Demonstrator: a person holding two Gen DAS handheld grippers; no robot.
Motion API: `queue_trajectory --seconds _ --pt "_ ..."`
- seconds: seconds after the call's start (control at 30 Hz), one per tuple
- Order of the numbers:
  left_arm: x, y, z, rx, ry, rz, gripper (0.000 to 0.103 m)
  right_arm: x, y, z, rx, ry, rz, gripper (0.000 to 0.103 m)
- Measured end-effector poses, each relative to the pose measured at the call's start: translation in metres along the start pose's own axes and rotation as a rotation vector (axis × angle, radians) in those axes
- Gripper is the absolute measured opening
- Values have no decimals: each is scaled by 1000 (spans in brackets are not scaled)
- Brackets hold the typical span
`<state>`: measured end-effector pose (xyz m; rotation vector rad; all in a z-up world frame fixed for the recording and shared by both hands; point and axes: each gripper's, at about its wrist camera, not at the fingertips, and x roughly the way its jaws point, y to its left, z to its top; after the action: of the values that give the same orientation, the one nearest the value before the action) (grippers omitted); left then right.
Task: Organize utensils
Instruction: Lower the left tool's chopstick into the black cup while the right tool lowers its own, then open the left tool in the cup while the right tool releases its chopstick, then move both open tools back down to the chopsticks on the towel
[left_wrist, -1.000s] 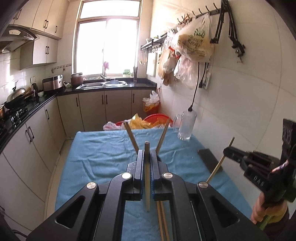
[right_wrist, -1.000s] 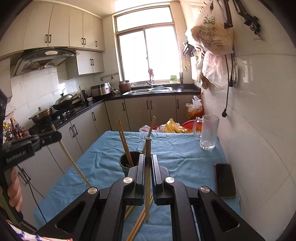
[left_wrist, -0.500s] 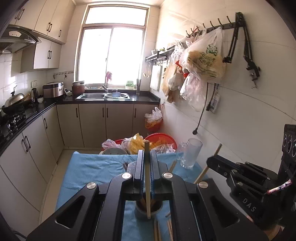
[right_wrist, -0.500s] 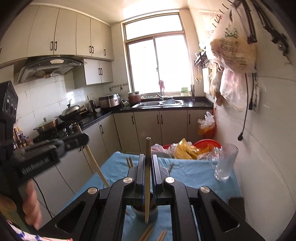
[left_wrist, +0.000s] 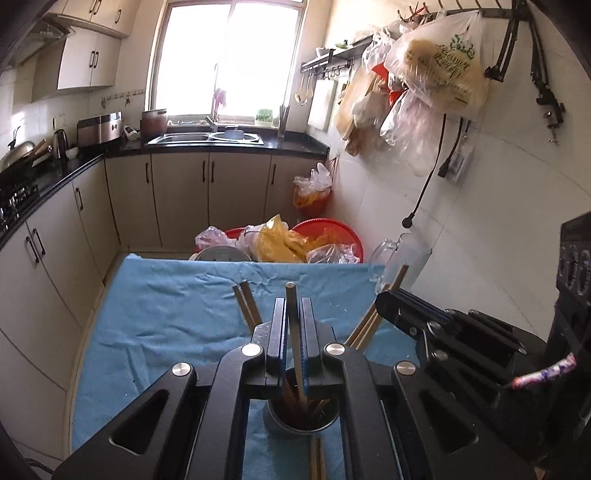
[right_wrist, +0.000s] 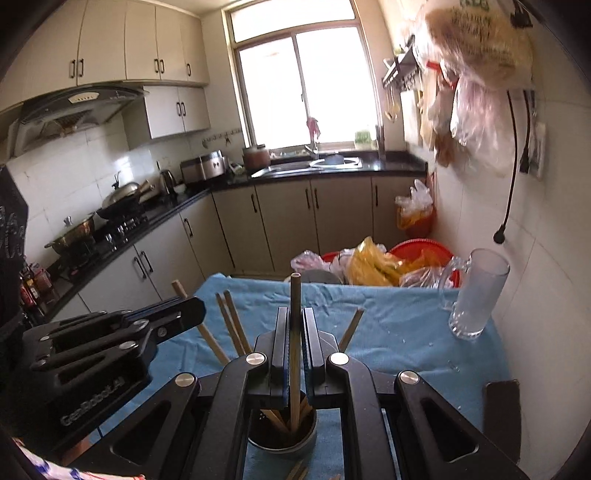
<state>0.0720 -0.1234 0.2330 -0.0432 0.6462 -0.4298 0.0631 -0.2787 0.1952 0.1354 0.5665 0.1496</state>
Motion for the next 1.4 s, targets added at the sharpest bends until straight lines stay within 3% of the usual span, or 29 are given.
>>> queue_trajectory --seconds 0.23,0.37,0.43,0.47,0.67,0.9,1.0,1.13,1.4 --pt "-13 7 -3 -3 -31 24 10 12 -4 1 -2 15 -4 7" --pt "-28 11 -8 -10 -60 49 38 10 -3 1 1 8 -10 10" --pt "-38 13 -11 -20 -78 60 42 4 -2 2 4 -6 -13 31" --pt "-42 14 -12 -24 -84 62 44 1 -1 3 4 -13 -15 35" --pt "-77 23 -22 -52 -119 72 50 -32 -3 1 15 -51 -26 41" --pt "-111 30 -55 -79 -135 77 62 -68 -13 -32 19 -33 -66 59" --pt "-114 38 -82 -117 -111 62 68 -71 -23 -62 17 30 -95 64" --pt "-94 47 -128 -139 -24 86 68 -64 -36 -112 25 151 -114 64" --pt "-43 29 -193 -29 173 114 68 -43 -40 -203 24 312 -70 62"
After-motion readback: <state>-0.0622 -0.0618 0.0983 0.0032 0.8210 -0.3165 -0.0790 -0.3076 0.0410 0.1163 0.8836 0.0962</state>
